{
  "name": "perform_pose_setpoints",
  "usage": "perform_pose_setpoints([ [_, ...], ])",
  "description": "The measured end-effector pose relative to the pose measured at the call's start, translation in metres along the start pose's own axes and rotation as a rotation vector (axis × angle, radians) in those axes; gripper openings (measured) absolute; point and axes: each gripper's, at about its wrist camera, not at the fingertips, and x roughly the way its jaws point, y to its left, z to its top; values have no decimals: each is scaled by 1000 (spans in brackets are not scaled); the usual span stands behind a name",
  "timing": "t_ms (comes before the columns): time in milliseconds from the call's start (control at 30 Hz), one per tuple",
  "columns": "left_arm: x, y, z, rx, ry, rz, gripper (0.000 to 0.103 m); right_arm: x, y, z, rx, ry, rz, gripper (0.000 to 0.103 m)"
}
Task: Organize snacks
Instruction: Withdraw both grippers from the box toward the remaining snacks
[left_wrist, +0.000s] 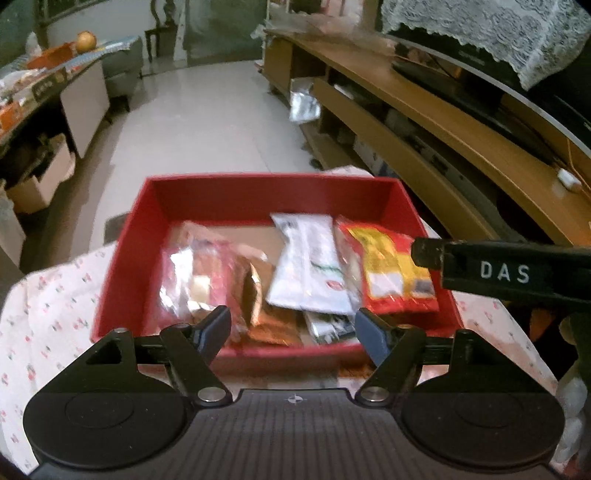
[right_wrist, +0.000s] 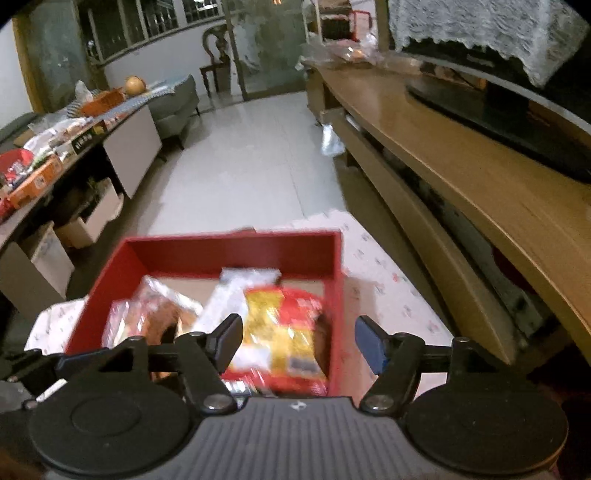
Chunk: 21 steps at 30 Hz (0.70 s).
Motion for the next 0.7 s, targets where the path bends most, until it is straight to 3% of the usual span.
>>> perform_pose_setpoints([
  [167, 4, -12, -22, 7, 61, -41, 80, -14, -12, -24, 20, 53, -16, 80],
  [433, 35, -24, -53, 44, 181, -13, 77, -27, -23, -42, 10, 78, -5, 80],
  [600, 38, -14, -53, 16, 170, 19, 80, -23, -28, -43, 10, 98, -8, 80],
  [700, 43, -15, -52, -12, 183, -17, 79, -20, -28, -45, 7, 108, -11, 81],
])
